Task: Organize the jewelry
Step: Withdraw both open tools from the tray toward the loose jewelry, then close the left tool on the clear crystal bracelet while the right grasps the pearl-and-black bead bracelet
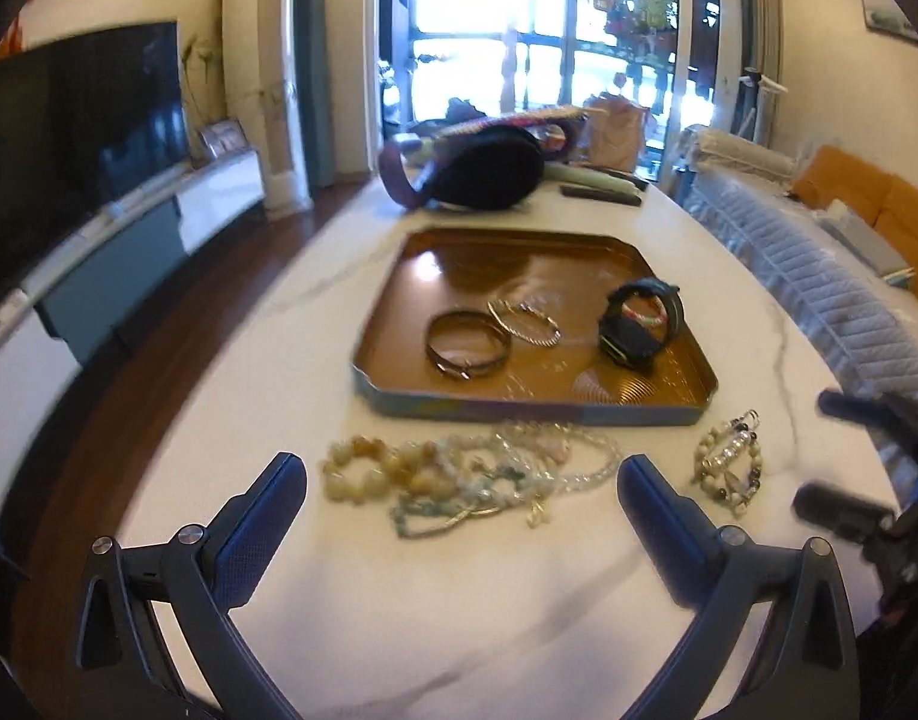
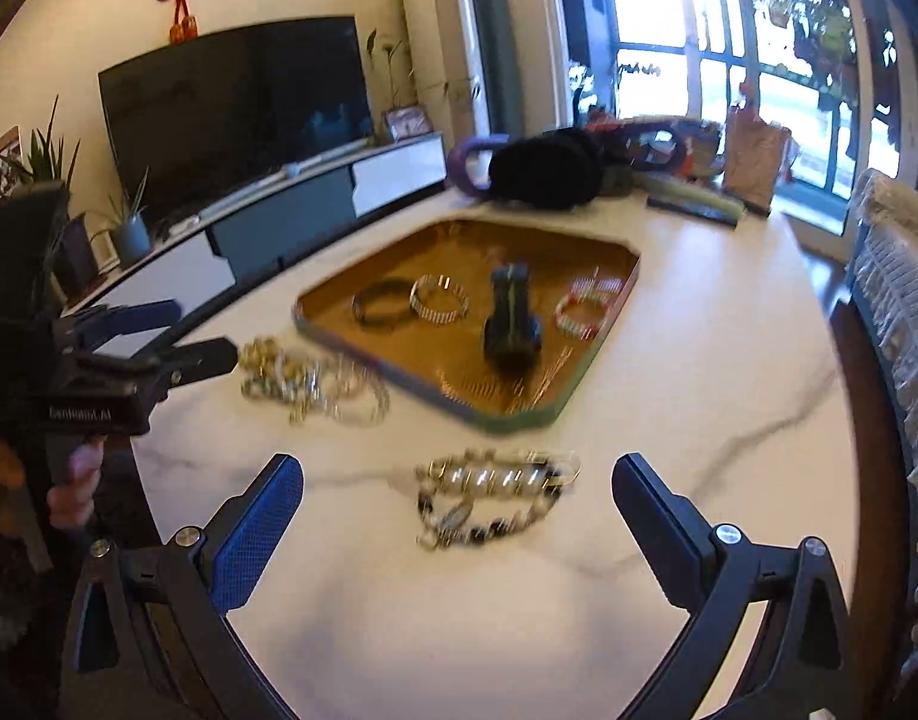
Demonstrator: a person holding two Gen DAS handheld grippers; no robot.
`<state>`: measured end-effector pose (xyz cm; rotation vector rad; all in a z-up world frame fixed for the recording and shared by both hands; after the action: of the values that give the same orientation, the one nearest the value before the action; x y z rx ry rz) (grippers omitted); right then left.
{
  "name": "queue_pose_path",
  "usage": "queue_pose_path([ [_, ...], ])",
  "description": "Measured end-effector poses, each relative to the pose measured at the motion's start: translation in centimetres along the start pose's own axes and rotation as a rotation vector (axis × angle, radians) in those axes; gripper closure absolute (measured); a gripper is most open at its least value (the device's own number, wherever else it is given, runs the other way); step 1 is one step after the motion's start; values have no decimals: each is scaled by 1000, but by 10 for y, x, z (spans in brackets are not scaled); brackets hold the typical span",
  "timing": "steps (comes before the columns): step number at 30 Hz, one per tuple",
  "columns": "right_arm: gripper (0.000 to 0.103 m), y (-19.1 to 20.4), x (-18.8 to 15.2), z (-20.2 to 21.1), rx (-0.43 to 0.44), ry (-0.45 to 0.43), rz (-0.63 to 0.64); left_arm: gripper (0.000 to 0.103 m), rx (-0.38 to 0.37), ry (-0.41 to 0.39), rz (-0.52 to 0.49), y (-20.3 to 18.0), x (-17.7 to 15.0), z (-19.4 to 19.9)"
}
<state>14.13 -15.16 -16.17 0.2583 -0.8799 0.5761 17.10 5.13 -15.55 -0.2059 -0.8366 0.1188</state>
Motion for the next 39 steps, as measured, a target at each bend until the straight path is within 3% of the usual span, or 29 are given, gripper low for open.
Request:
queue_pose_path([
  [4,2,-8,-12,-6,45,13,-61,0,-57,49,29,4,-5,-12],
  [6,3,-13,-16,-8,68,24,-95,0,-50,55,6,2,-9,-14],
  [9,12,-19,-18,-11,86,31,-130,2,-28,73,-18,0,-15,-18],
  [11,19,-21,-18,-14,72,47,-130,9,-35,94,-6,0,-17,-22],
  [13,35,-24,-18,-17,51,57,-132,31,-62,141,13,0,-19,-29],
  [15,42,-26,-17,-20,40,69,-126,41,-93,180,29,-1,-21,-35],
  [16,53,-26,-16,-20,39,62,-121,46,-102,190,34,-1,-22,-36],
  [21,76,-18,-7,-20,72,49,-66,52,-125,175,29,-9,-18,-34],
  [25,77,-15,-3,-29,107,75,-46,53,-125,188,25,-14,-17,-39],
  [28,76,-12,0,-33,93,90,-5,53,-88,185,-3,-17,-17,-44],
  [32,75,-14,1,-35,48,105,40,54,-124,196,30,-16,-12,-48],
  [35,69,-15,1,-39,36,127,57,68,-130,199,38,-16,-6,-51],
  [37,54,-15,0,-42,37,142,58,85,-141,214,37,-18,-6,-55],
  [39,46,-14,-2,-46,54,163,64,92,-147,225,21,-20,-8,-60],
])
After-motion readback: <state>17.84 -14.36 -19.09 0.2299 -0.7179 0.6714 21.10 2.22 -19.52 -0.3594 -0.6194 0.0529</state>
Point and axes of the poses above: each gripper's, at about its wrist camera, not at the fingertips, and z roughly against the way its jaws point, y to its left, x to its top, the point moved 4 cm from there along -z, roughly the way its jaws point, and after that the axes turned 14 degrees about z, right-handed, at the moved point
